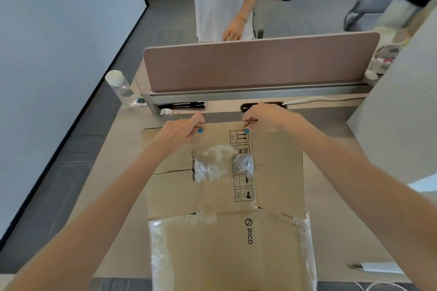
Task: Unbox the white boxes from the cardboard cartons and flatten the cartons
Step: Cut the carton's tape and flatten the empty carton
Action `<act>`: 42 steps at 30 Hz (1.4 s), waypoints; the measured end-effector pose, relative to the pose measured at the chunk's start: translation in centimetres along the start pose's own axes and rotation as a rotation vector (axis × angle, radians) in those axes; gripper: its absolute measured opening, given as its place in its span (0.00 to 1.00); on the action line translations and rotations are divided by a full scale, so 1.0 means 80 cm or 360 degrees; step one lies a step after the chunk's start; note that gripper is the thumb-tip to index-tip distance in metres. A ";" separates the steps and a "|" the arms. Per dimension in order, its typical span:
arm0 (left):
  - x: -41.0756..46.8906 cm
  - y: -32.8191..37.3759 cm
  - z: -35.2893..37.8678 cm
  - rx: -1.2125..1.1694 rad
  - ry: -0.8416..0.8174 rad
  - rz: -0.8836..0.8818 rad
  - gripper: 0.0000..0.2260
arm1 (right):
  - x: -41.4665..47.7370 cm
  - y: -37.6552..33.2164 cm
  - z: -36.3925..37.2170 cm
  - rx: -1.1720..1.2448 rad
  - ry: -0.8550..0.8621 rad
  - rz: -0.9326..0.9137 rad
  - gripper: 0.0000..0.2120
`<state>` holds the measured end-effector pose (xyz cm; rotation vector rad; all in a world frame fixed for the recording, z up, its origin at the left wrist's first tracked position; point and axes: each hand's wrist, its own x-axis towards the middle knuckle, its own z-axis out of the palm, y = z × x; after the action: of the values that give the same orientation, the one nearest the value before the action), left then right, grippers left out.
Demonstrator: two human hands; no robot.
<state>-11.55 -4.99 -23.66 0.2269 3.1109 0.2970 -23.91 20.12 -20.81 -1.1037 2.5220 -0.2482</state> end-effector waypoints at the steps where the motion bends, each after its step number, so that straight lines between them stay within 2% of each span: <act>1: 0.013 -0.011 0.013 -0.0016 -0.0024 0.0005 0.05 | 0.015 0.008 0.009 -0.0024 -0.0014 0.0005 0.04; 3: 0.039 -0.032 0.043 -0.0057 -0.0075 0.0005 0.04 | 0.044 0.023 0.030 -0.0027 -0.0005 0.0033 0.02; 6: 0.074 -0.061 0.080 -0.0120 -0.0158 0.0019 0.03 | 0.081 0.048 0.072 -0.0016 0.0019 0.0123 0.07; 11: 0.129 -0.102 0.125 -0.0188 -0.0126 0.0067 0.02 | 0.137 0.086 0.118 0.0002 0.0169 0.0206 0.08; 14: 0.156 -0.120 0.162 -0.0193 -0.0079 -0.0002 0.04 | 0.167 0.103 0.142 -0.0097 0.0262 0.0240 0.11; 20: 0.173 -0.144 0.231 -0.0126 -0.0151 -0.0120 0.11 | 0.201 0.118 0.195 -0.0097 0.0103 0.0453 0.20; 23: 0.162 -0.141 0.251 -0.0119 -0.0085 -0.0153 0.13 | 0.195 0.113 0.213 -0.0130 0.0137 0.0475 0.23; 28: 0.100 -0.107 0.285 -0.0217 0.0122 -0.0302 0.18 | 0.149 0.073 0.264 0.0059 0.0424 0.0485 0.26; 32: 0.067 -0.079 0.305 -0.0167 -0.0025 -0.0410 0.25 | 0.118 0.044 0.306 0.0114 0.0387 0.0562 0.28; 37: 0.079 -0.078 0.316 0.0025 -0.0051 -0.0440 0.25 | 0.129 0.059 0.322 -0.0113 0.0348 0.0581 0.30; 42: 0.124 -0.088 0.320 -0.0017 -0.0082 -0.0440 0.25 | 0.157 0.084 0.310 -0.0178 0.0379 0.0608 0.29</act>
<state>-21.83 -5.57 -50.04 -0.1915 3.0349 0.2954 -26.18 15.18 -48.87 -0.6372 2.9255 -0.1412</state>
